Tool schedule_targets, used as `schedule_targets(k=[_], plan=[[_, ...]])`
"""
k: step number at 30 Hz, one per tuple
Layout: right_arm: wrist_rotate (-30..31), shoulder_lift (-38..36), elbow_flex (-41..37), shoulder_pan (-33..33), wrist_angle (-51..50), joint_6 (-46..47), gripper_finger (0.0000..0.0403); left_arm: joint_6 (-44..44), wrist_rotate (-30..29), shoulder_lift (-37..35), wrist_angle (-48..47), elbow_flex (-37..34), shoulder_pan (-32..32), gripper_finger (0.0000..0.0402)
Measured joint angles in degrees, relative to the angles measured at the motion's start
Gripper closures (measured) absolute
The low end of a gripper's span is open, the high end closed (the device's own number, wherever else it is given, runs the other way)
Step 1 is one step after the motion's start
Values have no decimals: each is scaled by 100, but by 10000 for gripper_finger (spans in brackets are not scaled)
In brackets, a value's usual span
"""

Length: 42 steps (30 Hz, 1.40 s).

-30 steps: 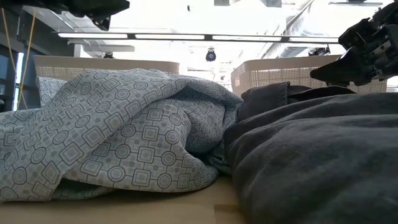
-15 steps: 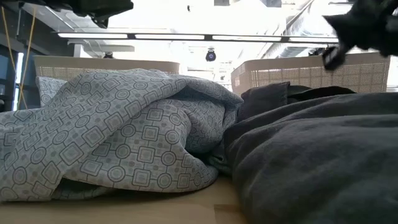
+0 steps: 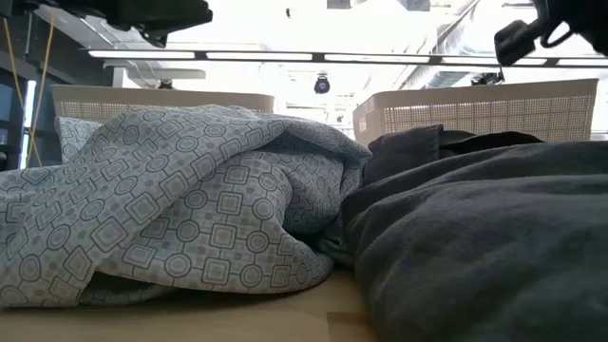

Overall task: Sort clothes
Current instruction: Put the top black boxer into the right white laundry organizer

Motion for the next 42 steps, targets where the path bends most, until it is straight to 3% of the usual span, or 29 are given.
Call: schedule_targets(k=[2,4,8,11,16,21,26,30,36,42], plan=[[-54,129,350,68,-413,142,402,16,-124,170,221,0,0,331],[-108,209,915,184,-1478,46,402,20,-259,303,465,0,11,331],[548,477,2528,384,-5351,78,402,109,-588,454,797,0,61,331],[1259,947,3594,492,-8085,877,402,116,-637,479,952,2,120,331],[937,1752,4367,571,-10449,2346,375,111,-635,479,992,2,166,331],[423,2419,4387,725,-11373,3354,291,35,-634,479,954,2,159,331],[477,3097,4387,828,-12152,3659,197,-54,-632,510,753,2,159,331],[361,3706,4385,836,-12117,3687,166,-132,-630,569,713,2,159,331],[104,4710,4385,903,-11567,3241,194,-134,-630,707,731,2,159,331],[-112,5463,4387,1006,-11290,3172,300,-134,-630,866,719,2,157,331]])
